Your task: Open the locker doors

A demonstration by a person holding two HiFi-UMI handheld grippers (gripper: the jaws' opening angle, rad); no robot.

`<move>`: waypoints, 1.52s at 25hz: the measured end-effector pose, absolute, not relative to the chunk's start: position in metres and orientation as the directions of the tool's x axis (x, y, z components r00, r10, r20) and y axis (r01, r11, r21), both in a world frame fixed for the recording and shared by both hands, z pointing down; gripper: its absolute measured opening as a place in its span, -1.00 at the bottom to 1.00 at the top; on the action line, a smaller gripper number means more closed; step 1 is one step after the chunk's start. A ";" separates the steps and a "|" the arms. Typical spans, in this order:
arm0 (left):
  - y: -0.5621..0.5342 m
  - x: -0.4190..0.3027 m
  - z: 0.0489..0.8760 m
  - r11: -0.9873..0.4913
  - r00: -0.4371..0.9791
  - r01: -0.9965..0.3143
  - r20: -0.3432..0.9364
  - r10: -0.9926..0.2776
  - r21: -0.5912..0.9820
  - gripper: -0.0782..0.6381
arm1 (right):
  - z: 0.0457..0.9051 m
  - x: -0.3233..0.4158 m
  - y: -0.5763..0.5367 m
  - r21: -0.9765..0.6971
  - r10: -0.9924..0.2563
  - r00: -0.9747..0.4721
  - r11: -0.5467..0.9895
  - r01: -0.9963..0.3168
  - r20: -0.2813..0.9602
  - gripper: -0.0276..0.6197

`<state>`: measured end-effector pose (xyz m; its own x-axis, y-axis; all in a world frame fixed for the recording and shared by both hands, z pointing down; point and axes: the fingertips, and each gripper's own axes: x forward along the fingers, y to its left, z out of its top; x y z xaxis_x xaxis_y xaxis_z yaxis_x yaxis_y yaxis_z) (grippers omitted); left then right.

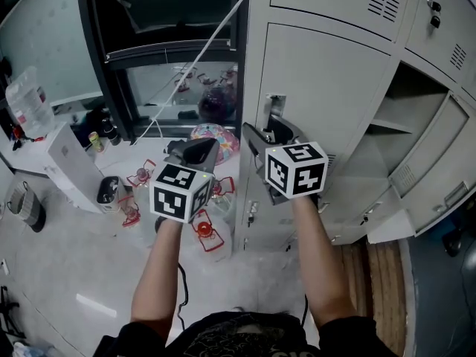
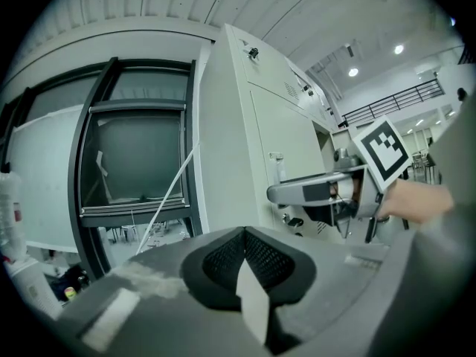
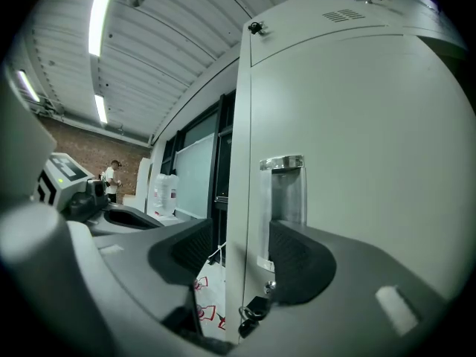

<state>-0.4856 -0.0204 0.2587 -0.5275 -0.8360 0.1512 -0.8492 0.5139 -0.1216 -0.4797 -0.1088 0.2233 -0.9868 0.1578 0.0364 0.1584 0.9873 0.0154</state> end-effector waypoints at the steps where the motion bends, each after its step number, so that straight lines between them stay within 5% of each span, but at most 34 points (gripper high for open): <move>1: -0.021 -0.485 0.259 0.511 -0.524 -0.851 0.151 -0.838 -0.120 -0.78 | 0.223 -0.479 -0.108 0.013 0.158 -0.987 0.987 0.158 0.037 -0.23; 38: -0.032 -0.348 0.251 0.625 -0.631 -0.776 0.127 -0.766 -0.088 -0.78 | 0.220 -0.332 -0.092 0.014 0.360 -0.933 0.933 0.361 0.027 -0.36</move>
